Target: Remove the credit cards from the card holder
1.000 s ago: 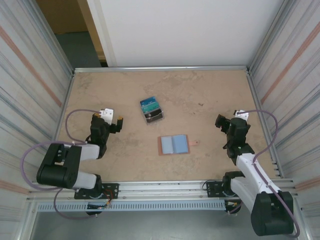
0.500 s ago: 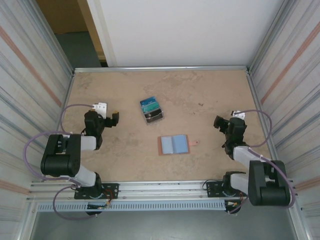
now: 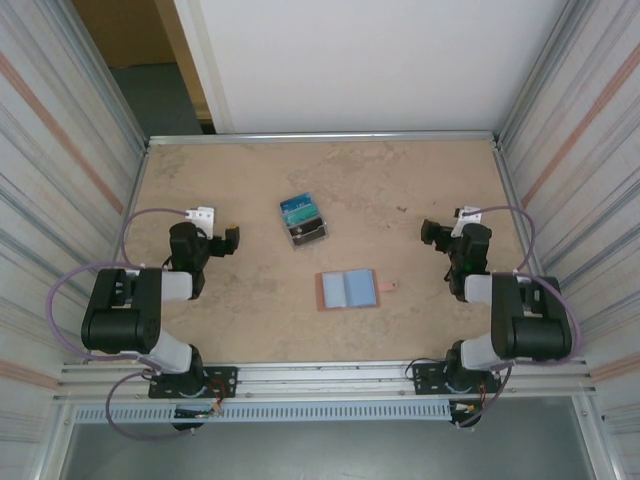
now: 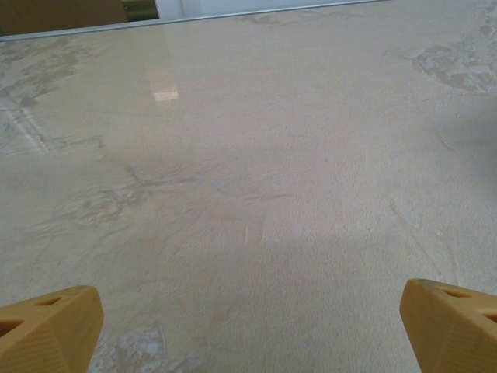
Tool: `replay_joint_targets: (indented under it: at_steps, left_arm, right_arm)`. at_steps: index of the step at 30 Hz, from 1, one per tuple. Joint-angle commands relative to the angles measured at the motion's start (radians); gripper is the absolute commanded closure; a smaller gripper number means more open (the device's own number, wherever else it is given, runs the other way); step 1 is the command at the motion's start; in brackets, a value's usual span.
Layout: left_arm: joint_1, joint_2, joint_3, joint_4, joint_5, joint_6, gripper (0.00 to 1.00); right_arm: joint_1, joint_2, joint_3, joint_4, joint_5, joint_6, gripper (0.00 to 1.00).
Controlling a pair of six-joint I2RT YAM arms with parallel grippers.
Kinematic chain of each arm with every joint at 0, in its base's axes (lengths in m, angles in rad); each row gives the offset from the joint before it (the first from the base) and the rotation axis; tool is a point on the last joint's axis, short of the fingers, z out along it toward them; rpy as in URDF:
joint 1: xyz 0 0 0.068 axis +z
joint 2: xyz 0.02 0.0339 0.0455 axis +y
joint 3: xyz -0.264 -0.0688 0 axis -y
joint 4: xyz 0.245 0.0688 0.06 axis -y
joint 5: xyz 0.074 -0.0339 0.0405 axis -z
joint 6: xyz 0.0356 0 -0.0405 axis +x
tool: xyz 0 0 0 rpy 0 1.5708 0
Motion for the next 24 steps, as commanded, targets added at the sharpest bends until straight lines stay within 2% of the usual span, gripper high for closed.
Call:
replay_joint_targets:
  at_steps: [1,2,8,24]
  left_arm:
    - [0.004,-0.006,0.015,0.005,0.017,-0.011,0.01]
    - [0.004,-0.007,0.014,0.005,0.017,-0.01,0.01]
    - [0.003,-0.007,0.015,0.005,0.017,-0.01,0.01]
    - [0.004,-0.007,0.015,0.005,0.017,-0.011,0.01]
  right_arm:
    - [-0.021,0.065,-0.017,0.14,-0.061,-0.022,0.01]
    - [-0.026,0.045,0.003,0.059,-0.063,-0.016,0.01]
    - [0.019,0.061,0.068,-0.034,0.019,-0.048,0.01]
    - [0.024,0.062,0.069,-0.034,0.024,-0.05,0.01]
